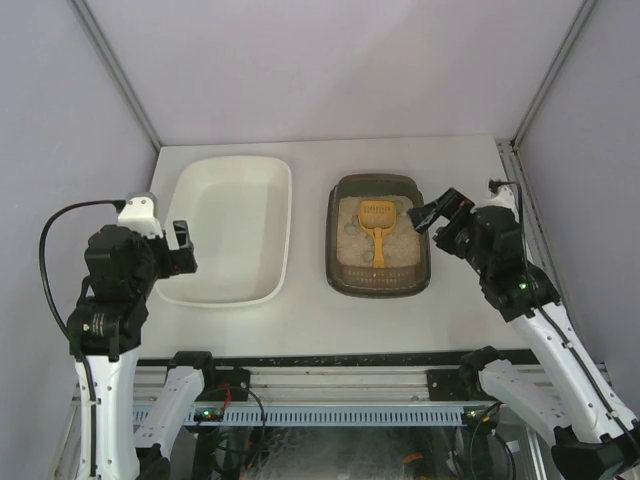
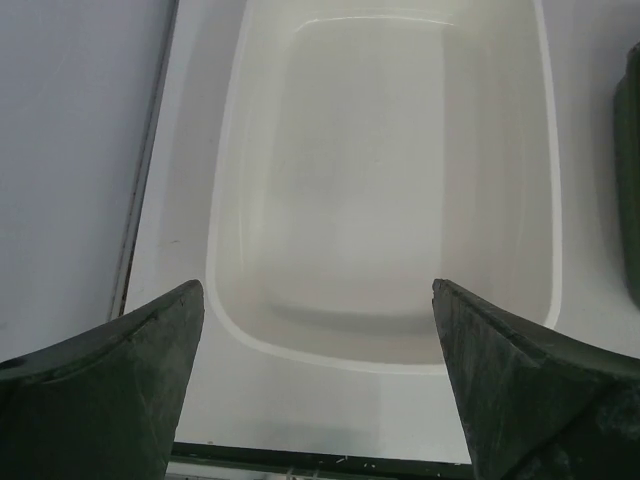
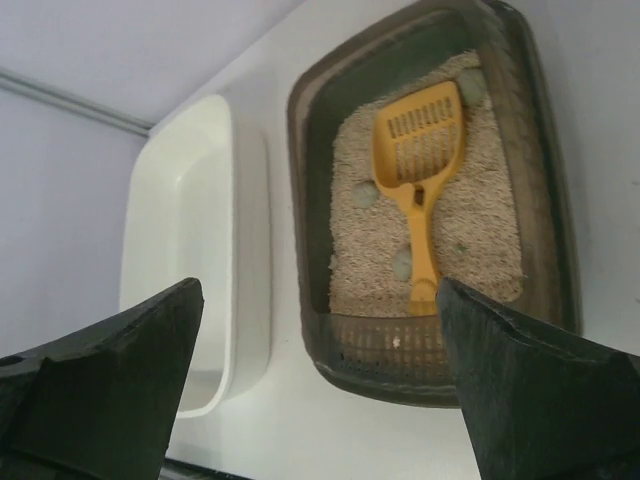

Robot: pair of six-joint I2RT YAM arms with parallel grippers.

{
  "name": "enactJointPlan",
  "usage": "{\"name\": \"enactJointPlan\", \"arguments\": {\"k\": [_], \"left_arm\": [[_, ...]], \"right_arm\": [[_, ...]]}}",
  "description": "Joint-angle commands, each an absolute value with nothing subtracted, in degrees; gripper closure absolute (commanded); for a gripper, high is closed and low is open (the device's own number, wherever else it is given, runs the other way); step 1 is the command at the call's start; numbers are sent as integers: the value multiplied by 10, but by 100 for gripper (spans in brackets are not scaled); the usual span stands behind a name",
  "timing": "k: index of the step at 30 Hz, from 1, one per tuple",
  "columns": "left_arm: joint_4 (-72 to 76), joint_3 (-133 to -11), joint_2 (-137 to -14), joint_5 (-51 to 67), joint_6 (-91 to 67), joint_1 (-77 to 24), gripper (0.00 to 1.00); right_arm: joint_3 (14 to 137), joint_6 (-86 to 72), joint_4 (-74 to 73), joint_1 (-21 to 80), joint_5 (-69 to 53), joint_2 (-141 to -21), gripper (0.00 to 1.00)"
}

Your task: Clean the litter box

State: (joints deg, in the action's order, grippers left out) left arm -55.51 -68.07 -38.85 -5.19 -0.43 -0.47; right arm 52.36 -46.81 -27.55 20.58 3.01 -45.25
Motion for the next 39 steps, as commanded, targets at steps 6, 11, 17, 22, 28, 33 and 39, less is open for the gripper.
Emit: {"name": "enactJointPlan", "arguments": {"k": [6,11,17,22,28,33,39], "left_arm": [[-510,-660,-409,-106,32,0,0],[-534,-688,-449,-9,50,0,0],[-457,-705,-519,93,-22,0,0],[-464,-812,-642,173,-39,-12,0],[-457,-935,-754,216,-61,-13,0],[-480,-1016,-818,238,-67,-13,0],[-482,-1011,-834,272,-48,-13,0]], "right_arm": [[528,-312,-261,233,48,-461,0],[537,-295,-260,233,3,-504,8],[640,-291,-316,273,-11,-663,27],[703,-294,-361,306,51,-769,44],[717,-316,-388,307,96,-871,49],[715,-320,-378,311,135,-930,48],[715,-320,-333,292,123,-976,47]]}}
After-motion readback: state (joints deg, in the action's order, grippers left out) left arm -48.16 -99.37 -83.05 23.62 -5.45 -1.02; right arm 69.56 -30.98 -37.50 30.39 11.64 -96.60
